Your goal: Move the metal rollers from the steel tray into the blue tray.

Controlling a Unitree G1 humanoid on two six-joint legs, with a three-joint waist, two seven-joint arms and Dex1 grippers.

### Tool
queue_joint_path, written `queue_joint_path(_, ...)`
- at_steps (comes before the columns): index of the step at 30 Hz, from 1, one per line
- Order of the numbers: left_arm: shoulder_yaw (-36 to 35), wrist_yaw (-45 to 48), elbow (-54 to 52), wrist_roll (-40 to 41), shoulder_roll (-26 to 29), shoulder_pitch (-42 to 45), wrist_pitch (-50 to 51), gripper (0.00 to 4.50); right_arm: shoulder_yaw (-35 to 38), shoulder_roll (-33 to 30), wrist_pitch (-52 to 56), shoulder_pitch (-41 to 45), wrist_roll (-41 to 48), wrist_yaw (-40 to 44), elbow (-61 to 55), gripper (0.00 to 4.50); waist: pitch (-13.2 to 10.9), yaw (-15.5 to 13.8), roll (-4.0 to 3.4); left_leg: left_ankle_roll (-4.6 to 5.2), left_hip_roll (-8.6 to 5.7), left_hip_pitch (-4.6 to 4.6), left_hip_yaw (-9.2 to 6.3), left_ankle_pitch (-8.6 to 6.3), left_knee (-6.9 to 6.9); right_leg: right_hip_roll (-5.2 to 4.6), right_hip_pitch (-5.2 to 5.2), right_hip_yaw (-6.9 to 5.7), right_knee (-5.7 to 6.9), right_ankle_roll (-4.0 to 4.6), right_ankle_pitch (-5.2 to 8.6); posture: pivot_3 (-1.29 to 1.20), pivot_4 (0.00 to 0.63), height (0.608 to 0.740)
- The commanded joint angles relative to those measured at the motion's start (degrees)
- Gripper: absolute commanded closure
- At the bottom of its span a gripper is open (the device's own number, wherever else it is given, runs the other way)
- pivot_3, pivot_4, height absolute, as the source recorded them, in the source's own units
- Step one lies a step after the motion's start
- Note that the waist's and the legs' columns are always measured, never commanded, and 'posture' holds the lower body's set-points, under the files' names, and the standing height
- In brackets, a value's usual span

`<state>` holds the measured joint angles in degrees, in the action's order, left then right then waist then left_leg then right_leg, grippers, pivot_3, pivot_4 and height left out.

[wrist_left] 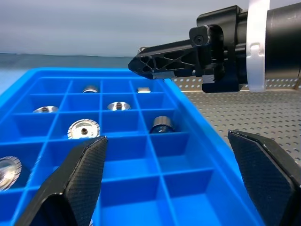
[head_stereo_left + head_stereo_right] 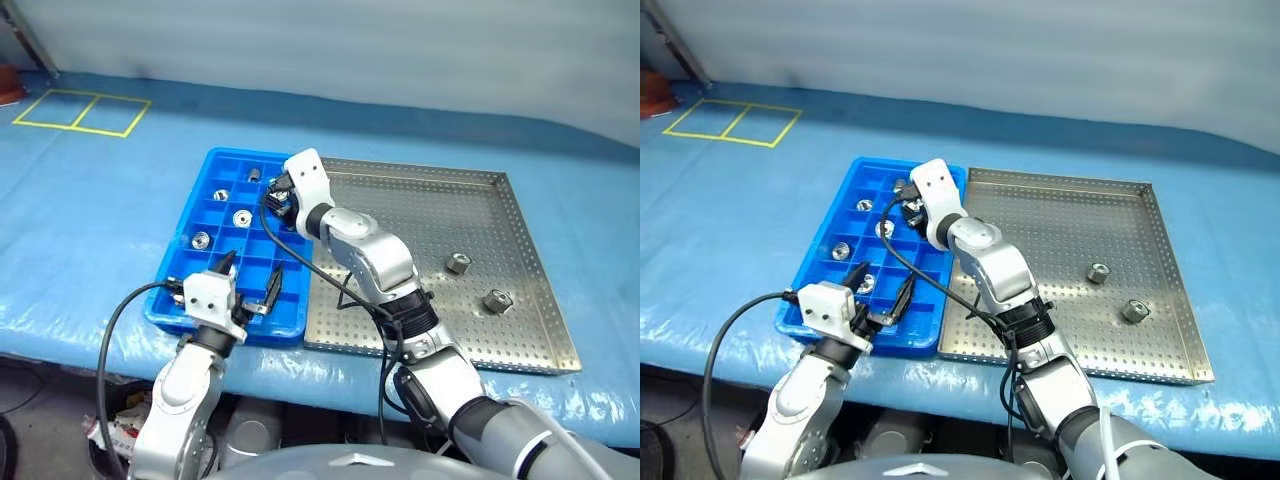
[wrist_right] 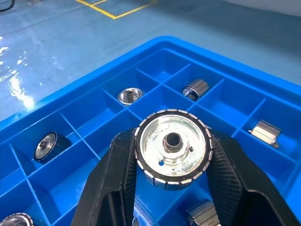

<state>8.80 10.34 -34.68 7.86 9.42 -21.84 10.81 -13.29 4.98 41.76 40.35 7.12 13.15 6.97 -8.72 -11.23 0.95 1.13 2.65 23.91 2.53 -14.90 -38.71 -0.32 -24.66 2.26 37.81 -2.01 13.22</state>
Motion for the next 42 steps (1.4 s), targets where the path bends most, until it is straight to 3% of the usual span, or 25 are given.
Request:
queue_joint_path(1, -0.42, -0.28, -3.92, 0.64, -0.62, -0.98, -1.59, 0.0, -0.87, -0.34, -0.5, -1.23, 0.11, 1.62, -2.18, 2.79, 0.0, -1.05, 0.0, 0.0, 0.0, 0.01, 0.0, 0.0, 0.0, -0.02, -0.01, -0.04, 0.0, 0.0, 0.01, 0.55, 0.15, 0.74)
queue_joint_path(9, -0.4, 0.17, -4.09, 1.27, -1.21, -2.06, -1.77, 0.0, -4.33, -2.52, 4.69, -9.12, 0.9, 4.34, -9.68, 2.79, 0.01, -5.21, 0.01, -0.04, -0.01, 0.2, 0.06, -0.03, 0.1, -0.1, -0.19, -0.23, -0.01, -0.07, 0.04, 0.55, 0.15, 0.74)
queue_joint_path(15, -0.52, 0.63, -3.74, 1.83, -0.86, -2.23, -1.9, 0.0, -5.03, -2.73, 5.24, -10.5, 0.73, 4.95, -10.53, 2.79, 0.03, -8.28, 0.03, -0.14, 0.06, 0.77, 0.07, 0.04, 0.08, 0.01, -0.76, -0.41, 0.08, -0.26, -0.08, 0.53, 0.15, 0.74)
queue_joint_path(23, -0.71, 3.09, -1.41, 3.11, -0.02, -1.33, -2.89, 0.0, -1.78, -1.73, 5.1, -10.55, 1.48, 3.49, -12.12, 0.12, 0.04, -9.85, 0.03, -0.16, 0.08, 0.78, 0.08, 0.04, 0.07, -0.01, -0.76, -0.52, 0.04, -0.24, -0.05, 0.5, 0.15, 0.74)
queue_joint_path(24, -0.72, 3.41, -1.13, 3.23, 0.06, -1.16, -3.01, 0.0, -1.42, -1.77, 5.15, -10.55, 1.47, 3.31, -12.3, 0.06, 0.04, -9.93, 0.03, -0.17, 0.08, 0.78, 0.07, 0.04, 0.07, -0.02, -0.75, -0.54, 0.04, -0.23, -0.05, 0.47, 0.15, 0.74)
queue_joint_path(35, -1.49, 6.64, 2.41, 4.48, 0.41, 0.88, -4.25, 0.0, 2.71, -2.69, 6.06, -11.85, 2.25, 1.6, -16.59, 0.06, 0.05, -8.88, 0.01, -0.2, 0.07, 0.81, 0.03, 0.06, 0.07, -0.02, -0.73, -0.61, 0.05, -0.22, -0.06, 0.42, 0.15, 0.74)
queue_joint_path(38, -1.72, 7.1, 2.99, 4.6, 0.44, 1.13, -4.48, 0.0, 1.92, -2.44, 6.01, -12.38, 3.45, 3.13, -18.34, 0.61, 0.05, -8.45, 0.01, -0.2, 0.07, 0.81, 0.02, 0.06, 0.07, -0.01, -0.72, -0.62, 0.05, -0.21, -0.06, 0.42, 0.15, 0.74)
queue_joint_path(42, -1.96, 7.31, 3.4, 4.56, 0.43, 1.21, -4.71, 0.0, 0.68, -1.93, 5.98, -12.06, 3.93, 3.4, -19.03, 1.91, 0.06, -7.97, 0.01, -0.2, 0.07, 0.8, 0.01, 0.06, 0.06, -0.01, -0.71, -0.63, 0.06, -0.21, -0.06, 0.43, 0.15, 0.74)
